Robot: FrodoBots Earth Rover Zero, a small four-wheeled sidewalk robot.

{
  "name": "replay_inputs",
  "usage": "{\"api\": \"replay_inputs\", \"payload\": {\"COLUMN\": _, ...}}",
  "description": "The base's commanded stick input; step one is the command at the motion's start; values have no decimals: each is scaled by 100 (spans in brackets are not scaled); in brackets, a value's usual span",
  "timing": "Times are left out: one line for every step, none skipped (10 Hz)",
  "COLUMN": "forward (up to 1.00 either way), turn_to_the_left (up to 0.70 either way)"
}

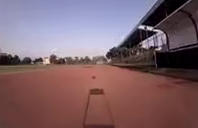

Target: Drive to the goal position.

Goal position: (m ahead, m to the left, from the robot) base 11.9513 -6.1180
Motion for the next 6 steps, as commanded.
{"api": "replay_inputs", "payload": {"forward": 70, "turn_to_the_left": 0}}
{"api": "replay_inputs", "payload": {"forward": 70, "turn_to_the_left": 0}}
{"api": "replay_inputs", "payload": {"forward": 70, "turn_to_the_left": 0}}
{"api": "replay_inputs", "payload": {"forward": 70, "turn_to_the_left": 0}}
{"api": "replay_inputs", "payload": {"forward": 70, "turn_to_the_left": 0}}
{"api": "replay_inputs", "payload": {"forward": 70, "turn_to_the_left": 0}}
